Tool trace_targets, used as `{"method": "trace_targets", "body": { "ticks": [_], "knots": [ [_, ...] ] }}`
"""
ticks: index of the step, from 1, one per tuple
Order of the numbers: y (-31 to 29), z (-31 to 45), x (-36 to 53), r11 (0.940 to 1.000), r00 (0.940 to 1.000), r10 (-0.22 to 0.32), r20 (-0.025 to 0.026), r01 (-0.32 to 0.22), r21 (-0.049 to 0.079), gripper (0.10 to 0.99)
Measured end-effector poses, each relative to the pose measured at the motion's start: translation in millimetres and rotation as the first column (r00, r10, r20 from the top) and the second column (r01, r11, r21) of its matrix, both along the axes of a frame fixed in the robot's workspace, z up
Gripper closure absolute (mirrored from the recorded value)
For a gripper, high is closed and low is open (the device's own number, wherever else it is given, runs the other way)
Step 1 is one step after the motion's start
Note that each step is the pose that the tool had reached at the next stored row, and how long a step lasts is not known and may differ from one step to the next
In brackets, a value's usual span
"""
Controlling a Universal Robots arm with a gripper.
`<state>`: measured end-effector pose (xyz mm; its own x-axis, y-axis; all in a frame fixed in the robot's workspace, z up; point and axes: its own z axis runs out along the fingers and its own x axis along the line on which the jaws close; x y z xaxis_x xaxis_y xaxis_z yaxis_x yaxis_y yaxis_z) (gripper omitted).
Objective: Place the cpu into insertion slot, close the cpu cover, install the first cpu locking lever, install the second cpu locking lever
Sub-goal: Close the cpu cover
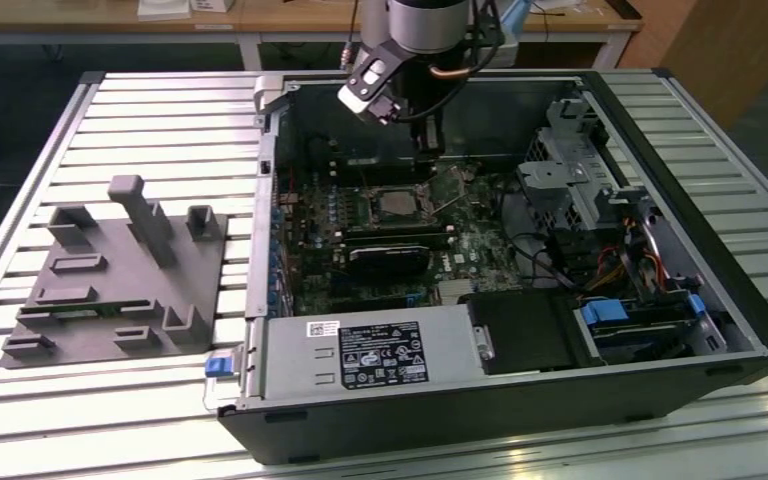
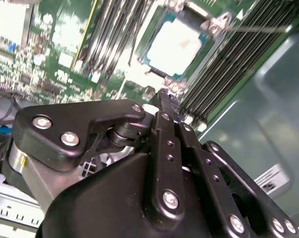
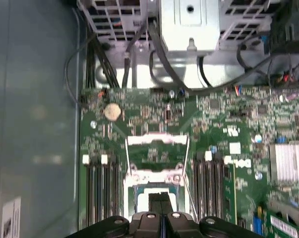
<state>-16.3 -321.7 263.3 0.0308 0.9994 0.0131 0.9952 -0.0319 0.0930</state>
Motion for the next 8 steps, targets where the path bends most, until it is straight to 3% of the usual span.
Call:
{"method": "trace_targets", "body": {
  "ticks": [8],
  "knots": [
    [0.1,0.0,30.9,1.0000,1.0000,0.000,-0.0002,0.000,0.000,0.980]
  ]
}}
